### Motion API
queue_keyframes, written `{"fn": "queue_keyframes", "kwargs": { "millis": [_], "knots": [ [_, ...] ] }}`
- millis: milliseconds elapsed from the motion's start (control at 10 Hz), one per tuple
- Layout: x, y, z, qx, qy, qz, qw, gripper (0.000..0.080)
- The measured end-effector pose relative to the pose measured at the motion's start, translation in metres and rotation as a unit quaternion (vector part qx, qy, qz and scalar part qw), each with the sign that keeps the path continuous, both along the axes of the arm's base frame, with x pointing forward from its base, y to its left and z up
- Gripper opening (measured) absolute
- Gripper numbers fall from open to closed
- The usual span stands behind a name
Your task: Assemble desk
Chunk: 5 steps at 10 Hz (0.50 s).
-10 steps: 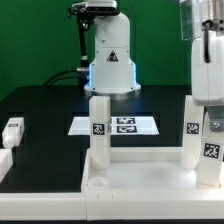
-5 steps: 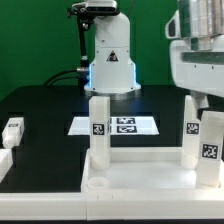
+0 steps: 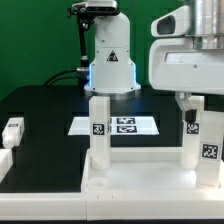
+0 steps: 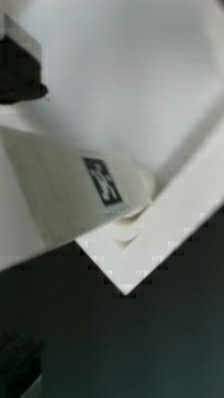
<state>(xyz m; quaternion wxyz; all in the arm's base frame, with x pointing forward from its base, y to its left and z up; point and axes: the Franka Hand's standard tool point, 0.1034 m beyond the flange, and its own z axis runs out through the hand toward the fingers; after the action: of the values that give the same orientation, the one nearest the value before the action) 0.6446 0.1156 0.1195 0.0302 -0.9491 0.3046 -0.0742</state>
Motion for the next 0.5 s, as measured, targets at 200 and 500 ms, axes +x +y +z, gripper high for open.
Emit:
{"fn": "queue_keyframes", "kwargs": {
  "millis": [200, 500],
  "knots": [
    [0.0006, -0.0033, -0.0021, -0.005, -0.013, 0.022, 1.0, 0.0648],
    [-0.0002, -0.0035, -0.003, 0.005, -0.01, -0.03, 0.999, 0.0362]
  ]
}}
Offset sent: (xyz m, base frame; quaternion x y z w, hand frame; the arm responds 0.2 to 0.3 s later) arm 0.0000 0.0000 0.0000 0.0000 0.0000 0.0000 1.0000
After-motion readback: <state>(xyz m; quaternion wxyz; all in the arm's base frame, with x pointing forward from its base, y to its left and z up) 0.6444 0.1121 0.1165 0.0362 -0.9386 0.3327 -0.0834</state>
